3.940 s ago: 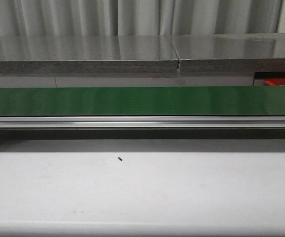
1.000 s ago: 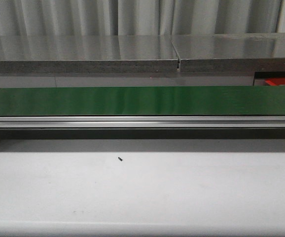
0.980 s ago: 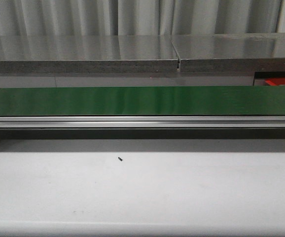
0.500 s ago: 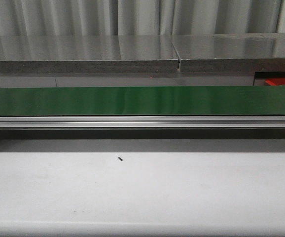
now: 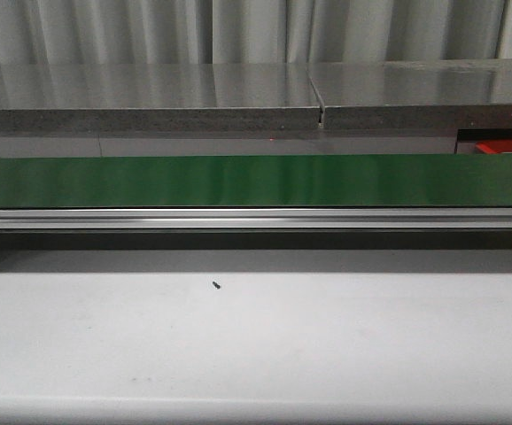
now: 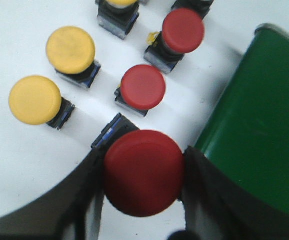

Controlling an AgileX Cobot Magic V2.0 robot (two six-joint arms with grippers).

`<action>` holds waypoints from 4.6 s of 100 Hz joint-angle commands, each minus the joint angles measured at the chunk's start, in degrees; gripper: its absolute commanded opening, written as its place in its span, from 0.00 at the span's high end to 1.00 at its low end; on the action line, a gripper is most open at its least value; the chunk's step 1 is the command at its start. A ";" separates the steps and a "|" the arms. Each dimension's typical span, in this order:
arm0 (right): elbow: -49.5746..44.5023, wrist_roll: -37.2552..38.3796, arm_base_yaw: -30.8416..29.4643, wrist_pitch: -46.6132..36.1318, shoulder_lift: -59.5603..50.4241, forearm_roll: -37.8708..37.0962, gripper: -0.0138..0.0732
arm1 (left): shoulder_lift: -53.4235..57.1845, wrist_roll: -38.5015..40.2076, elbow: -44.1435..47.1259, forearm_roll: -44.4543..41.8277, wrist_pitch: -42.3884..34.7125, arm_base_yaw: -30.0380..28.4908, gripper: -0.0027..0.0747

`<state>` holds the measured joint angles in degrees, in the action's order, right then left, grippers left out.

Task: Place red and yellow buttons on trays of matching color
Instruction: 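Grasp the red button with the left gripper and carry it onto the belt, then open the left gripper to release the red button on the belt, then move the left gripper to a yellow push-button and grasp it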

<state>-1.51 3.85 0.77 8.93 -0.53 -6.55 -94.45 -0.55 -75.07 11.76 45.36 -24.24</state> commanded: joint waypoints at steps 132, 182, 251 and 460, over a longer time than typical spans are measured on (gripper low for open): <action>-0.05 -0.23 0.13 -4.54 -1.04 -0.24 0.98 | -9.92 -7.62 -15.98 17.86 4.55 13.84 0.06; -0.05 -0.23 0.13 -4.54 -1.04 -0.24 0.98 | -2.74 -2.27 -21.57 -1.51 9.13 13.58 0.11; -0.05 -0.23 0.13 -4.54 -1.04 -0.24 0.98 | -2.82 0.09 -10.03 -2.88 3.10 -8.01 0.11; -0.05 -0.23 0.13 -4.54 -1.04 -0.24 0.98 | -1.17 -4.40 -10.24 10.15 -3.43 -6.21 0.99</action>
<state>-1.51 3.85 0.77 8.93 -0.53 -6.55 -100.81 -4.80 -83.85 19.00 43.17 -32.30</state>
